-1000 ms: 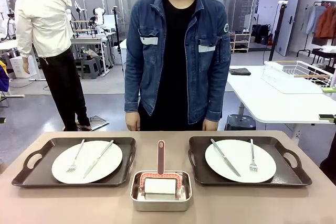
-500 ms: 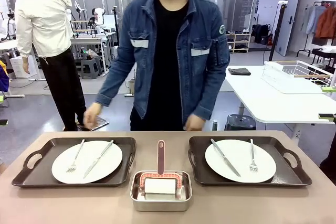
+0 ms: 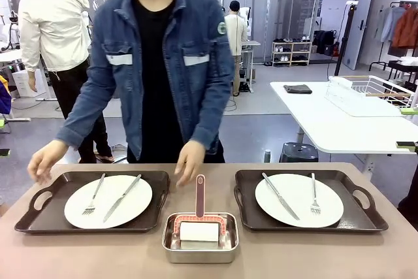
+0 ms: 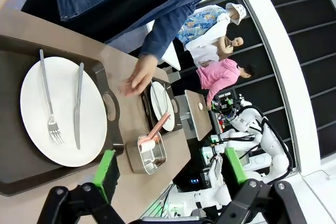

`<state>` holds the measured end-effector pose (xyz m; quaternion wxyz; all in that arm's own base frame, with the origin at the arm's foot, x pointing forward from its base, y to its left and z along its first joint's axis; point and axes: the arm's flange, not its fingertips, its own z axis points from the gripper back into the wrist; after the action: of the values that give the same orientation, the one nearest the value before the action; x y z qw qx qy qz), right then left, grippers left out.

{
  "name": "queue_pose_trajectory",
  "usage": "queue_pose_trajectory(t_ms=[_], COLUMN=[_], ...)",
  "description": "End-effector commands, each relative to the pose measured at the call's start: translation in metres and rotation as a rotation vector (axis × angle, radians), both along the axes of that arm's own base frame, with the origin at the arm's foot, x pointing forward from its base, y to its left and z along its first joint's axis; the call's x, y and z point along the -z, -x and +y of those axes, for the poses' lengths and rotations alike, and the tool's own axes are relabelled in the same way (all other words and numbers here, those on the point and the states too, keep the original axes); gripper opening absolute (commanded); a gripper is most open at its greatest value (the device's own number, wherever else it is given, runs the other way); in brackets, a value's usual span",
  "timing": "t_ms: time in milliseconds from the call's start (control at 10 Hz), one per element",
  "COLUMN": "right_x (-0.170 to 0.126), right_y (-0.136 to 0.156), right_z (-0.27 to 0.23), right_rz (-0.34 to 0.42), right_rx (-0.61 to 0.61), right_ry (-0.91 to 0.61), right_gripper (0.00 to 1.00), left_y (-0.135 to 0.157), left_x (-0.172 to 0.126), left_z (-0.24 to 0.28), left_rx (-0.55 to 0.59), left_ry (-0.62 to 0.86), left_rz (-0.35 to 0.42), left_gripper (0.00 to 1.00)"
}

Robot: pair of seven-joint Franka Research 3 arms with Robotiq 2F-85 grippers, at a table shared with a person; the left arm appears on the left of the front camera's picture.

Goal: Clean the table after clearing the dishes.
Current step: When the left (or right) Handle tray is removed, use the left hand (or right hand) to clean the left (or right) side of the table with the Lint Roller.

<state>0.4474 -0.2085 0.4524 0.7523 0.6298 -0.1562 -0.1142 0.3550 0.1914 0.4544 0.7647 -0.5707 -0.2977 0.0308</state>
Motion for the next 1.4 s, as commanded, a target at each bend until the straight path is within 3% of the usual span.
queue_pose_trajectory(t_ms=[0, 1100, 1300], right_x=[-0.004, -0.004, -0.004], right_y=[0.002, 0.002, 0.002], right_z=[0.003, 0.003, 0.003], right_rz=[-0.005, -0.005, -0.005], right_rx=[-0.005, -0.005, -0.005], right_ry=[-0.004, -0.004, -0.004], right_gripper=[1.00, 1.00, 1.00], left_y=[0.001, 0.000, -0.009], left_x=[-0.002, 0.000, -0.031], left_z=[0.001, 0.000, -0.009], left_rx=[0.008, 0.000, 0.057], left_ry=[0.004, 0.000, -0.127], left_rz=[-0.016, 0.000, -0.067], left_gripper=[1.00, 1.00, 1.00])
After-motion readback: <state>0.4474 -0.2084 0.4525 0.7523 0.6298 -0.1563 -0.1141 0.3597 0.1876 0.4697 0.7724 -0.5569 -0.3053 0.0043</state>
